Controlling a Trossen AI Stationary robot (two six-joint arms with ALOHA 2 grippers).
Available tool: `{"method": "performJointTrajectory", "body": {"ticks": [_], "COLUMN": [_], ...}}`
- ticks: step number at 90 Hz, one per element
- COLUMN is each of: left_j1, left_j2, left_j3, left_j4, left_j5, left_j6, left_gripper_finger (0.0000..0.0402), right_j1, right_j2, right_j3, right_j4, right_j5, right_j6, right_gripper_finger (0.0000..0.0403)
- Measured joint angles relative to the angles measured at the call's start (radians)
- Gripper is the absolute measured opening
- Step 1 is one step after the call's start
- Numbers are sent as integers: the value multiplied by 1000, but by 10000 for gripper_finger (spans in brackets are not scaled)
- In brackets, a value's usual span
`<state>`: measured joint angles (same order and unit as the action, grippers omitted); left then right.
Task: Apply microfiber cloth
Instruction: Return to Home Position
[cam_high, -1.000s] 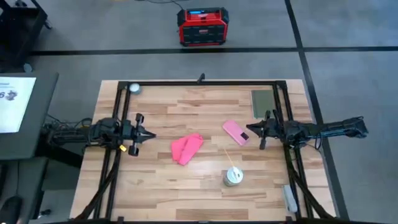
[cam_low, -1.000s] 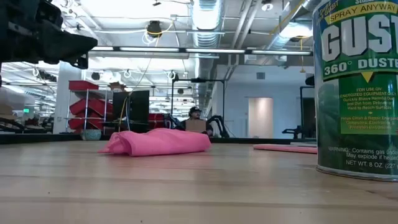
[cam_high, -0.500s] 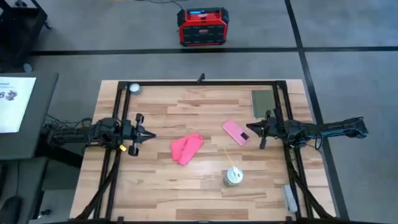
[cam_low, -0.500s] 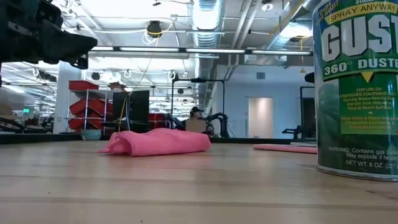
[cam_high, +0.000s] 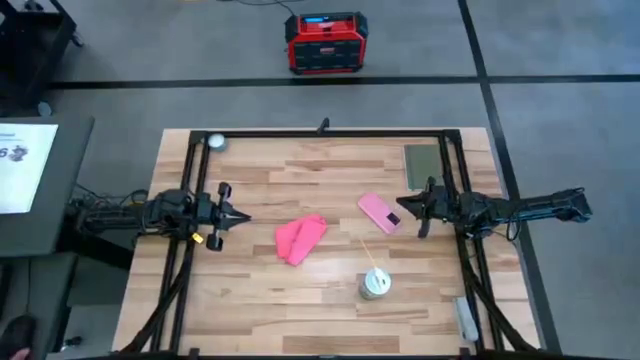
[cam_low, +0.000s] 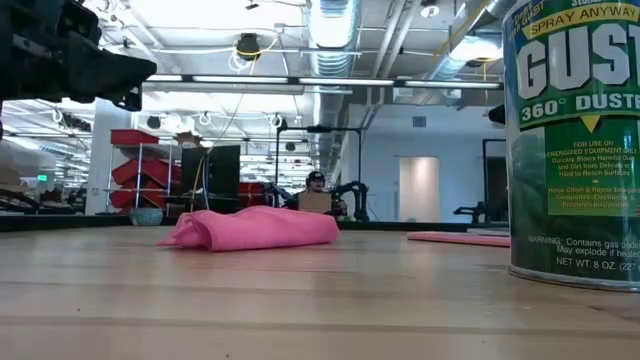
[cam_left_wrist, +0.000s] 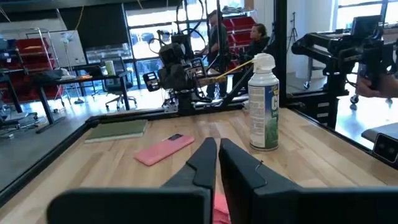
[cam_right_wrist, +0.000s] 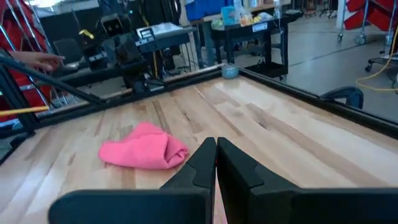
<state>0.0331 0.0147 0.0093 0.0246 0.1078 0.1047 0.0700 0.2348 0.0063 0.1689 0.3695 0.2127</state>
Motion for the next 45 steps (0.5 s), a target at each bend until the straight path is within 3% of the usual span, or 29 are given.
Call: {"method": "performJointTrajectory", "body": {"ticks": [45], "left_j1": [0], "left_j2": [0], "left_j3": [0], "left_j4": [0], "left_j5": [0], "left_j6": [0], "left_gripper_finger": [0], "right_j1": [0], "right_j2": [0], "right_j3": [0], "right_j4": [19], "right_j5": [-1], "right_j6": [26], "right_gripper_finger": [0]}}
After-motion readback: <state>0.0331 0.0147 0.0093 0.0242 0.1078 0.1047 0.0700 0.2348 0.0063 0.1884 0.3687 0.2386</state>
